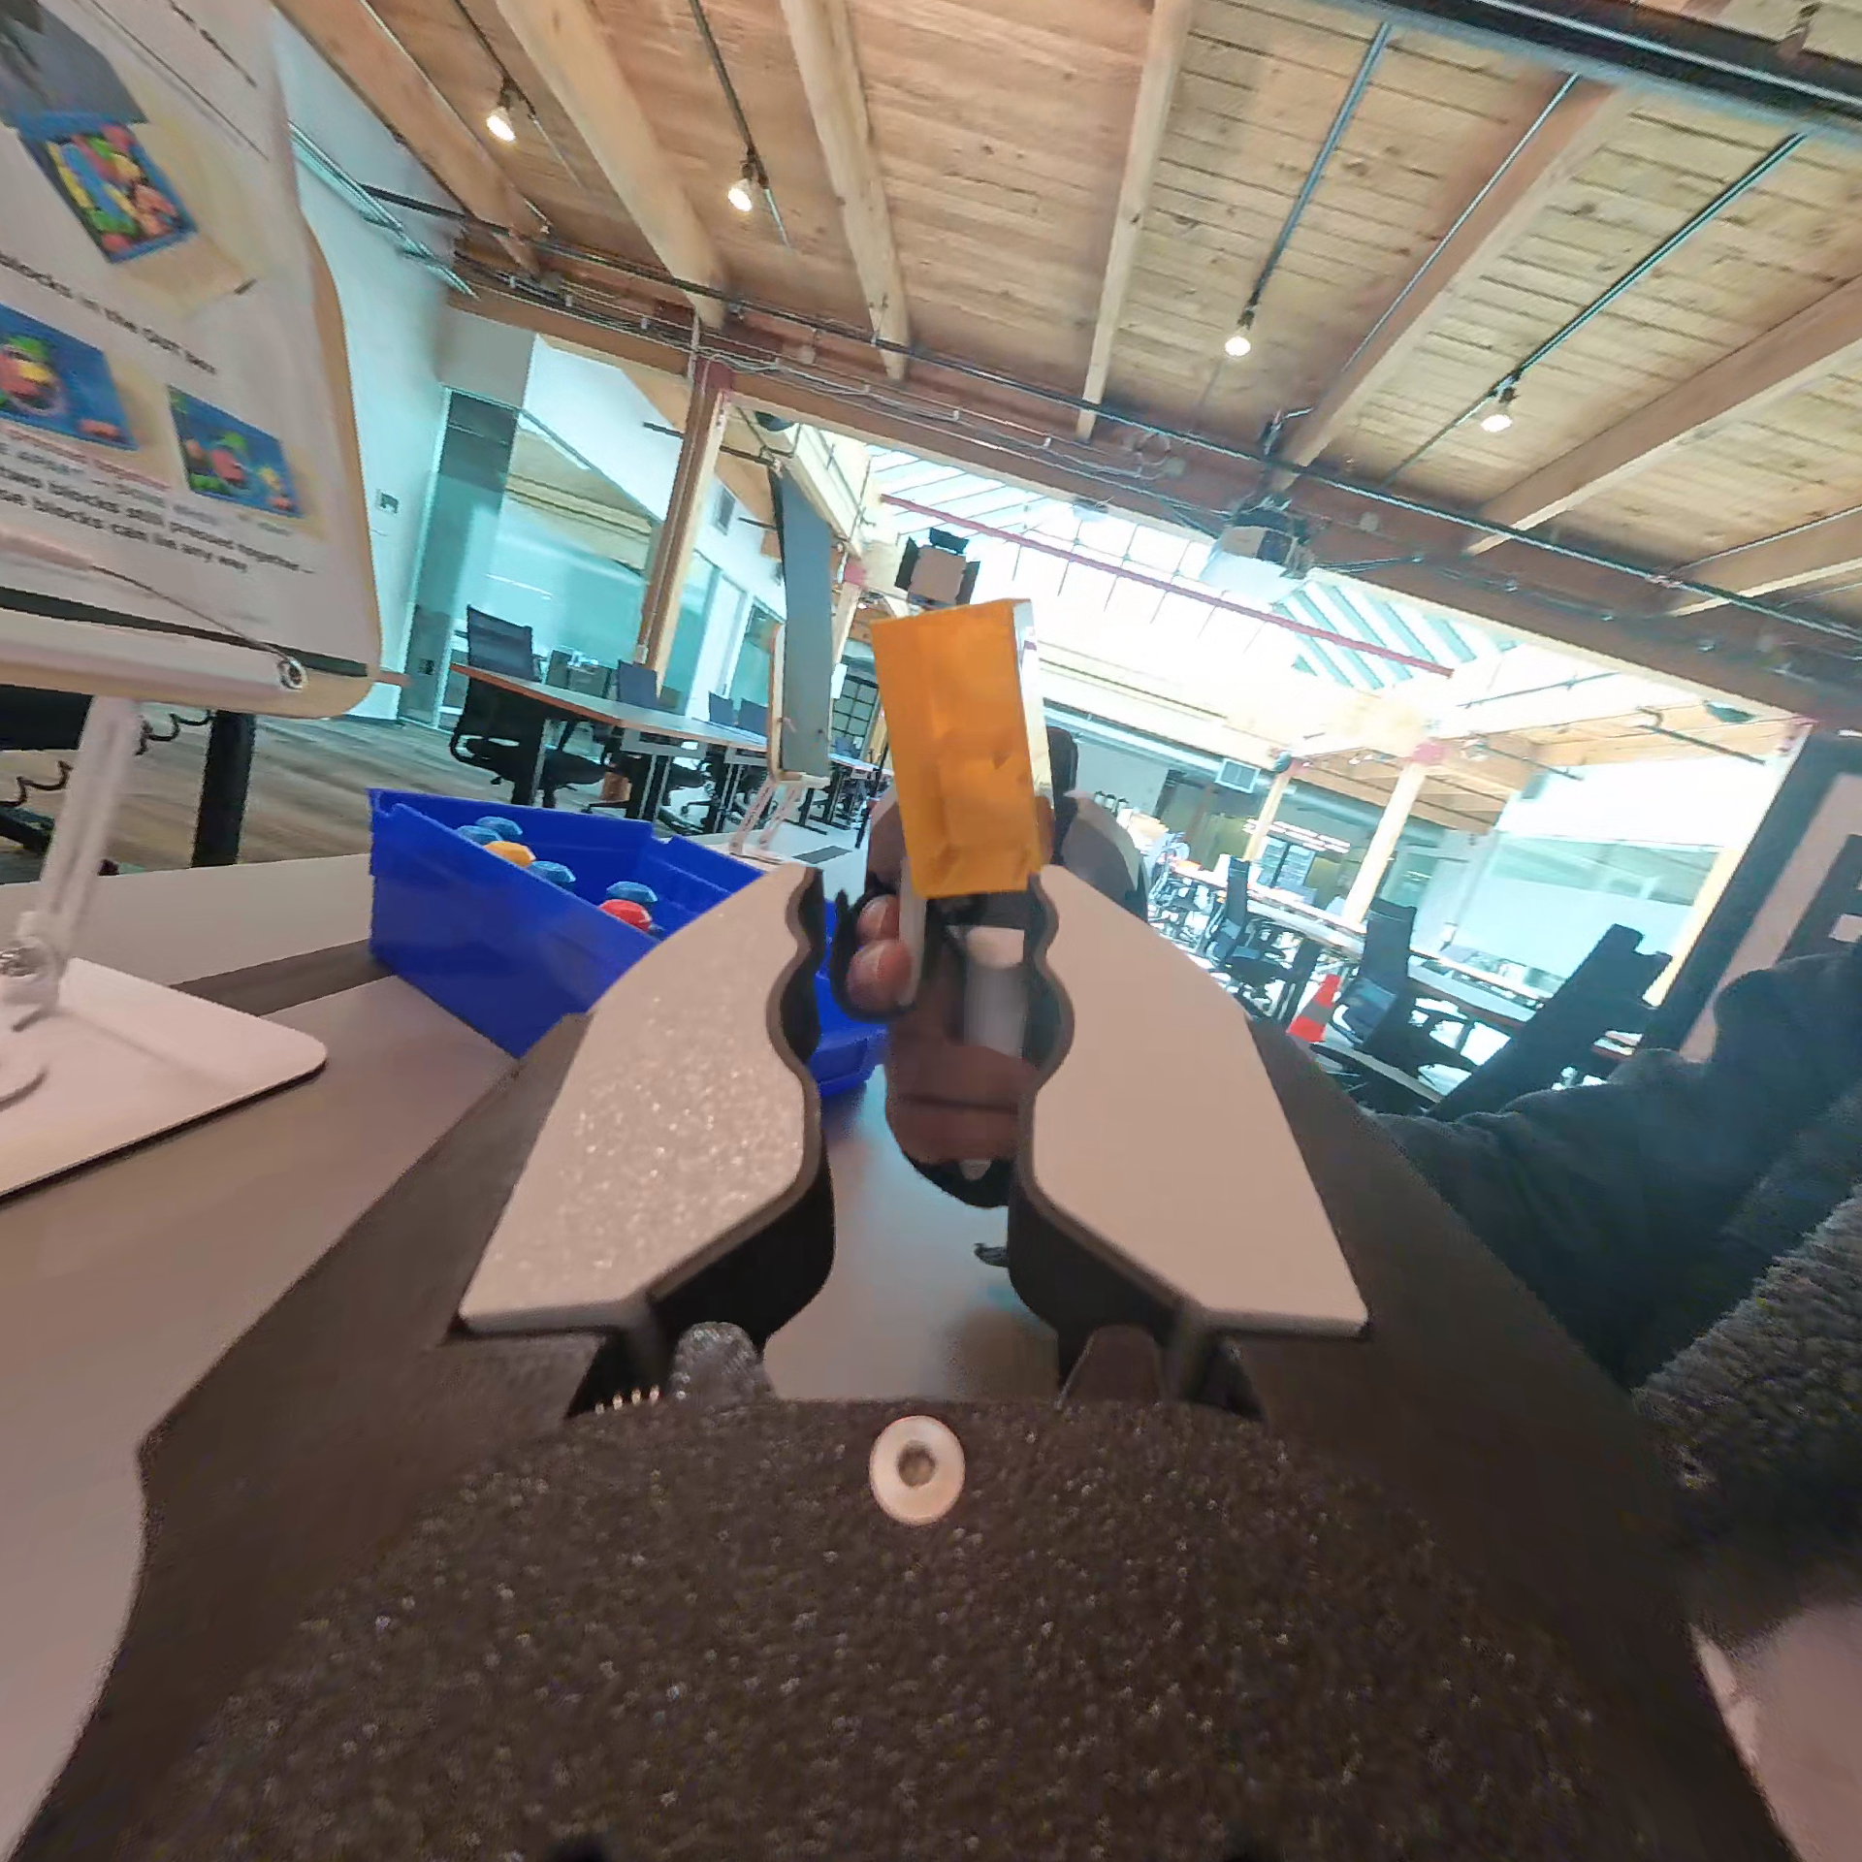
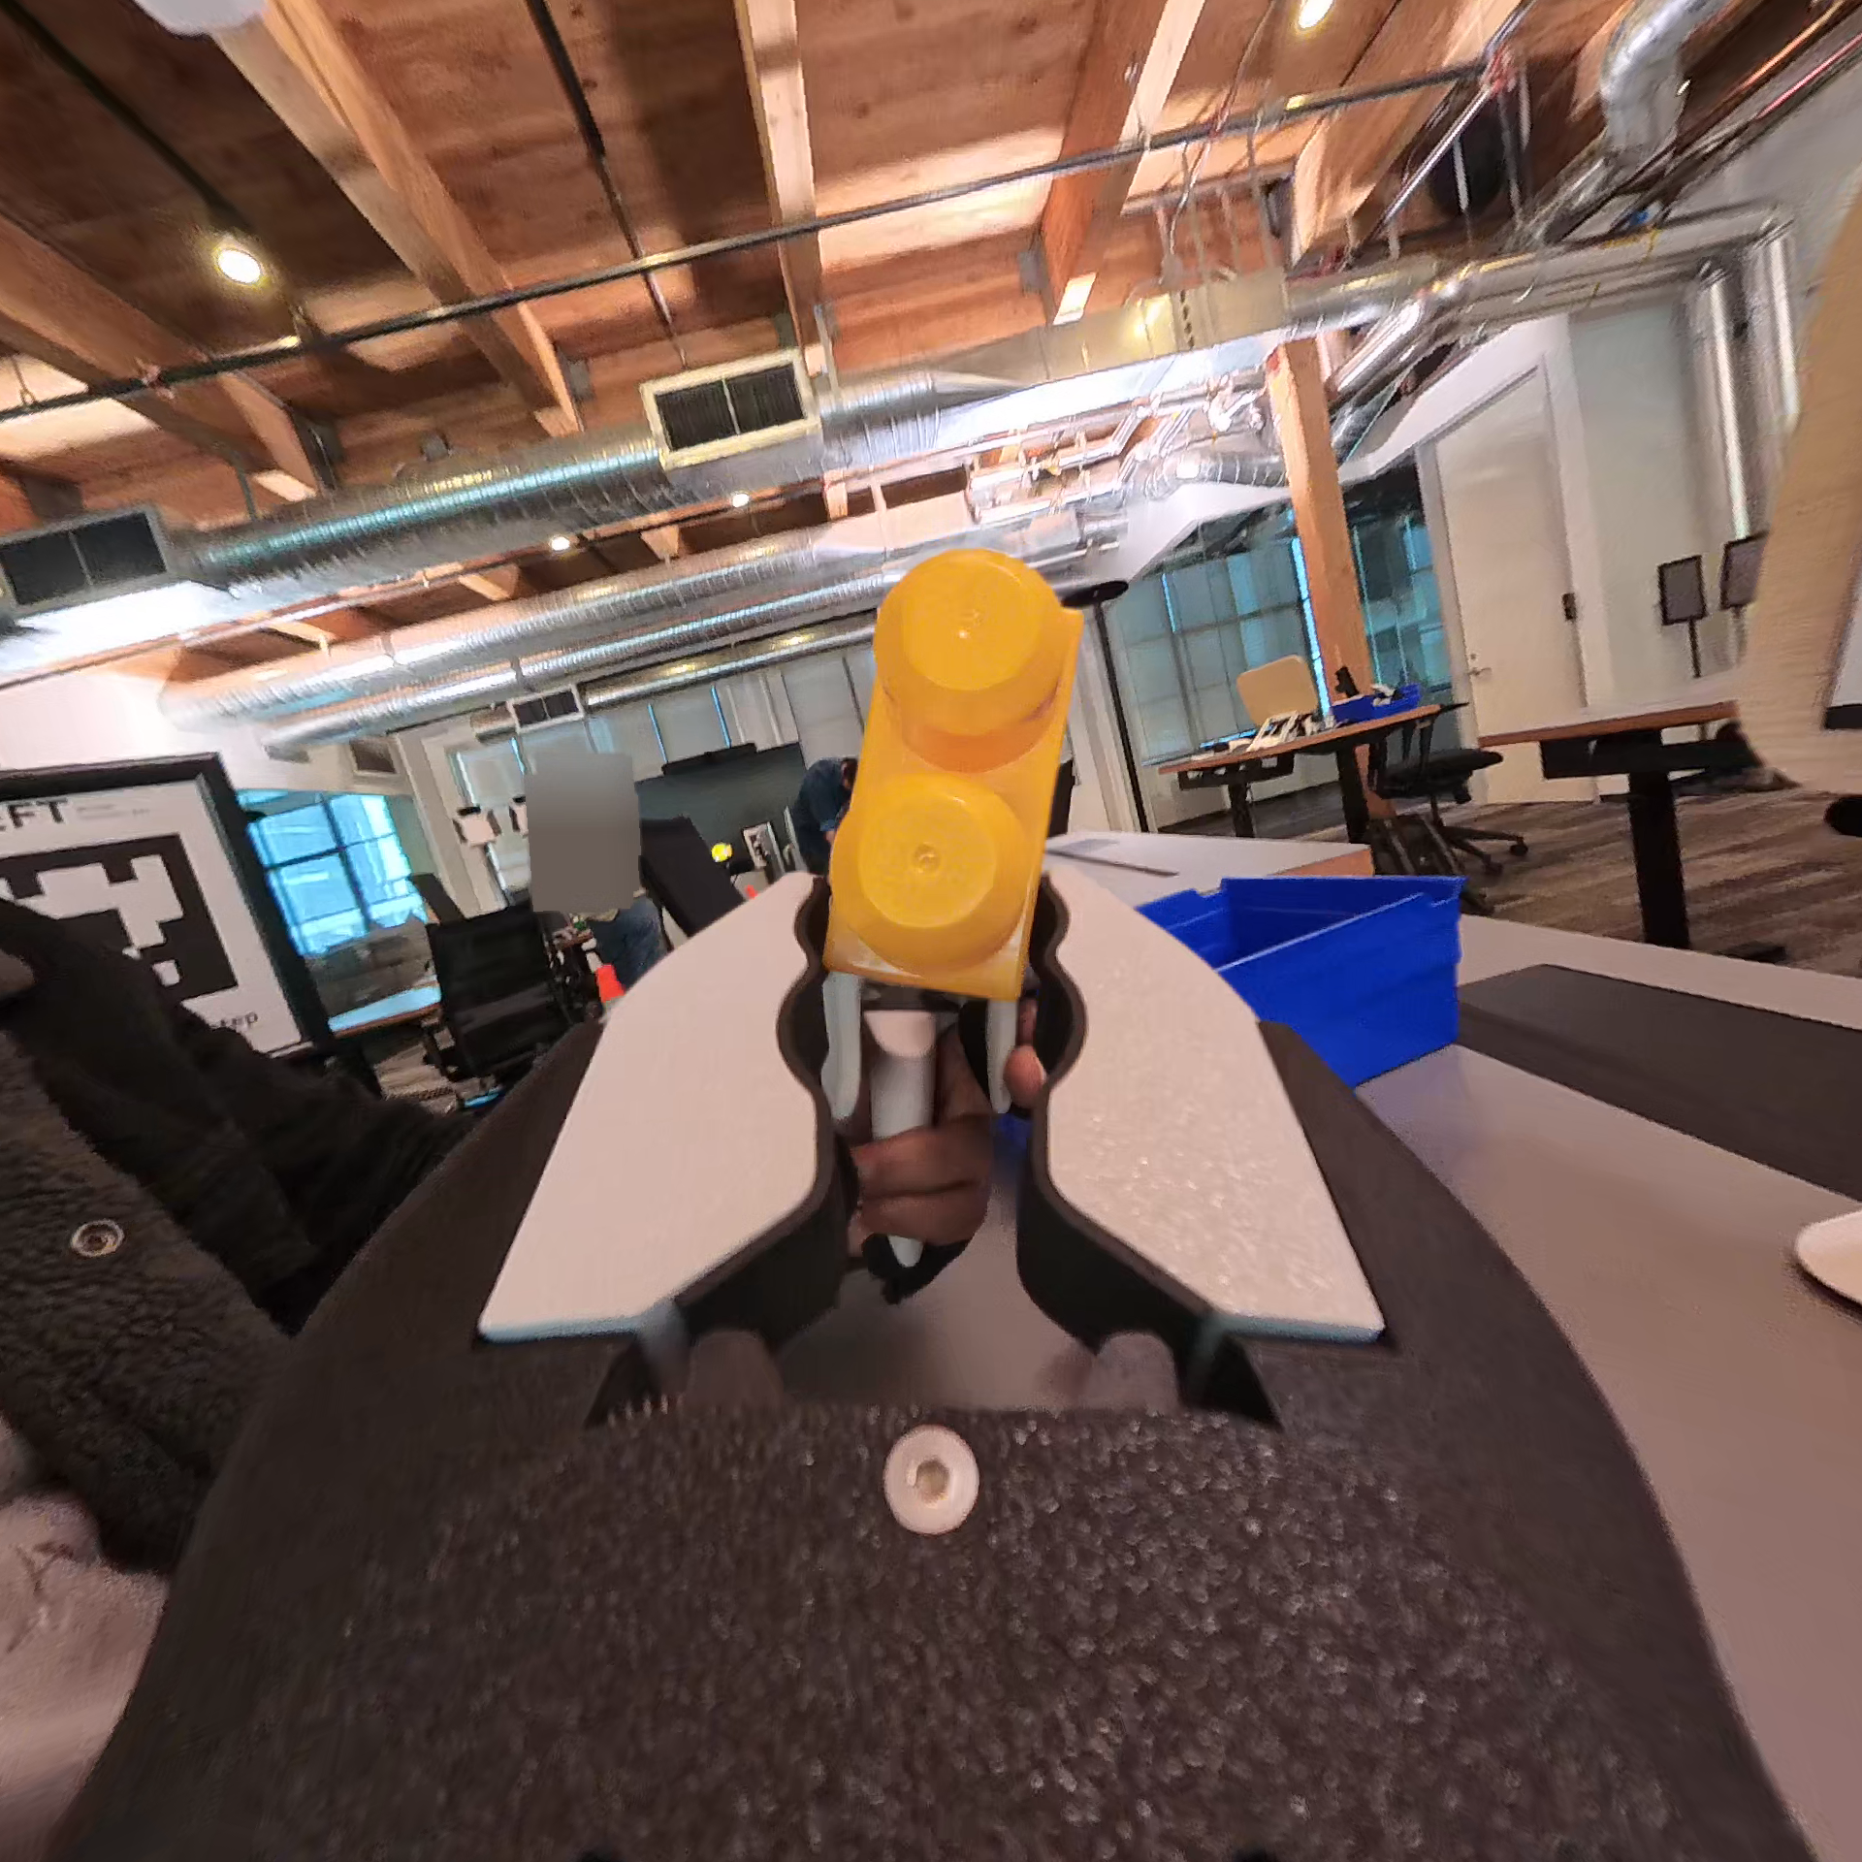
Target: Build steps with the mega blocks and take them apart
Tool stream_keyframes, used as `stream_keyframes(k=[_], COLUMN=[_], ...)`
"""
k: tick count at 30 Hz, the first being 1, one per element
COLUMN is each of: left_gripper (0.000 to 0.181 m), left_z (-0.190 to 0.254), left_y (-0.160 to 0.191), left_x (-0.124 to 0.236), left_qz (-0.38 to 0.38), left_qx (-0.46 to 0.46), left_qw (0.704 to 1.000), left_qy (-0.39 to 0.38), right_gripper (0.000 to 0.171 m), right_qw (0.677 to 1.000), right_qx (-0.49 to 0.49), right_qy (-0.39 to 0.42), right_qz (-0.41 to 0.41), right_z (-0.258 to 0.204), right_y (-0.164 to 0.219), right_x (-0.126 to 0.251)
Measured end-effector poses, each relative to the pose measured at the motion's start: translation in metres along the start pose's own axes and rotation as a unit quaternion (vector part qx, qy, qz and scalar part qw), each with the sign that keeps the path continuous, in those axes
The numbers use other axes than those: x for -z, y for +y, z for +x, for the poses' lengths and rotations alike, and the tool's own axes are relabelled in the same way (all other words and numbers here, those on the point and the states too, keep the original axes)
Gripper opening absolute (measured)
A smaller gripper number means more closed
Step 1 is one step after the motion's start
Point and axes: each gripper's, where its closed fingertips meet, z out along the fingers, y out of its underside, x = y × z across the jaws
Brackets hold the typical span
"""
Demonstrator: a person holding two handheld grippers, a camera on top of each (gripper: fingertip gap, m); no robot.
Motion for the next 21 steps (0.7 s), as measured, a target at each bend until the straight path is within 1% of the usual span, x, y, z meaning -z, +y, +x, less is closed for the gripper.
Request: stream_keyframes(k=[8, 14, 16, 21], left_gripper=[0.037, 0.036, 0.042, 0.046], left_z=[0.013, 0.013, 0.011, 0.015], left_y=[-0.003, -0.003, -0.003, 0.0], left_x=[-0.001, 0.0, -0.001, -0.002], left_qz=[0.019, 0.024, 0.023, 0.016], left_qx=[0.031, 0.04, 0.04, 0.051], left_qw=[0.998, 0.998, 0.998, 0.997], left_qy=[0.046, 0.052, 0.044, 0.059], right_gripper=[0.038, 0.038, 0.038, 0.038], right_qw=[0.998, 0.998, 0.997, 0.996], right_qx=[-0.002, -0.014, -0.015, -0.005], right_qy=[-0.015, -0.029, -0.037, -0.039], right_qz=[-0.063, -0.062, -0.063, -0.081], right_z=[-0.005, -0.008, -0.011, -0.013], right_y=[0.032, 0.035, 0.036, 0.044], right_x=[-0.015, -0.016, -0.016, -0.019])
